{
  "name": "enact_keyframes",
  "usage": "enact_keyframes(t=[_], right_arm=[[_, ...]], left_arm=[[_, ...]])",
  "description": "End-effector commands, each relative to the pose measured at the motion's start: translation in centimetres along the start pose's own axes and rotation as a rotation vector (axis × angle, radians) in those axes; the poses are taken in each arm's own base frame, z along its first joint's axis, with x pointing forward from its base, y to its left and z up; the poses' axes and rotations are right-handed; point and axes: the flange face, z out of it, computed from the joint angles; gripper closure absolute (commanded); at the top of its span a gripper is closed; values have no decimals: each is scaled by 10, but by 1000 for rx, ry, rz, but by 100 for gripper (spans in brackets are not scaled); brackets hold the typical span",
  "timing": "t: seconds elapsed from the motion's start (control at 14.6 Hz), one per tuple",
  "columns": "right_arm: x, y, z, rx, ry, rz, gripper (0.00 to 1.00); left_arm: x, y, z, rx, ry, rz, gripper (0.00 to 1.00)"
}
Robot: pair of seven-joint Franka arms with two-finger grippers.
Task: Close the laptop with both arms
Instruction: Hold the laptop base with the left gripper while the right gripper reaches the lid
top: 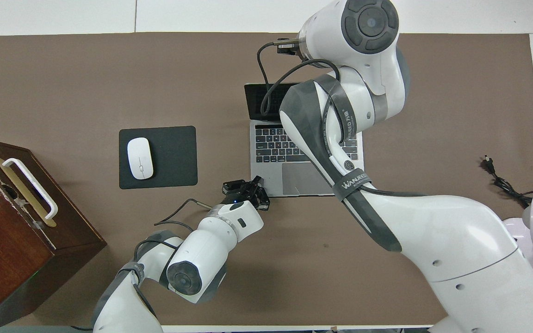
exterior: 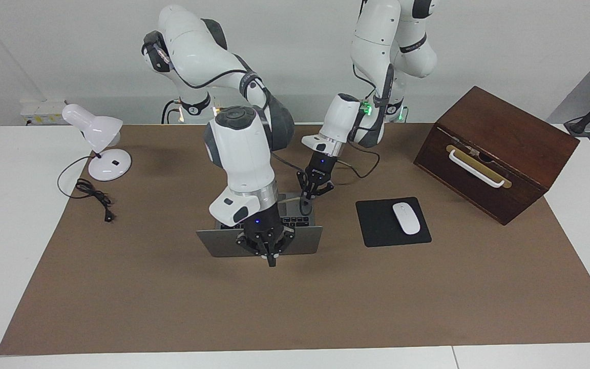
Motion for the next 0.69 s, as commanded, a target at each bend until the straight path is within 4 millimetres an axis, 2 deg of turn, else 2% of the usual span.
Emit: enact_keyframes(t=[0.0, 0.62], right_arm=[[-4, 0, -1, 8, -12, 23, 100], [-11, 60, 8, -45, -274, 108, 100]], left_arm=[[-13, 0, 12, 8, -19, 63, 100], [-24, -1, 17, 12, -42, 126, 100]])
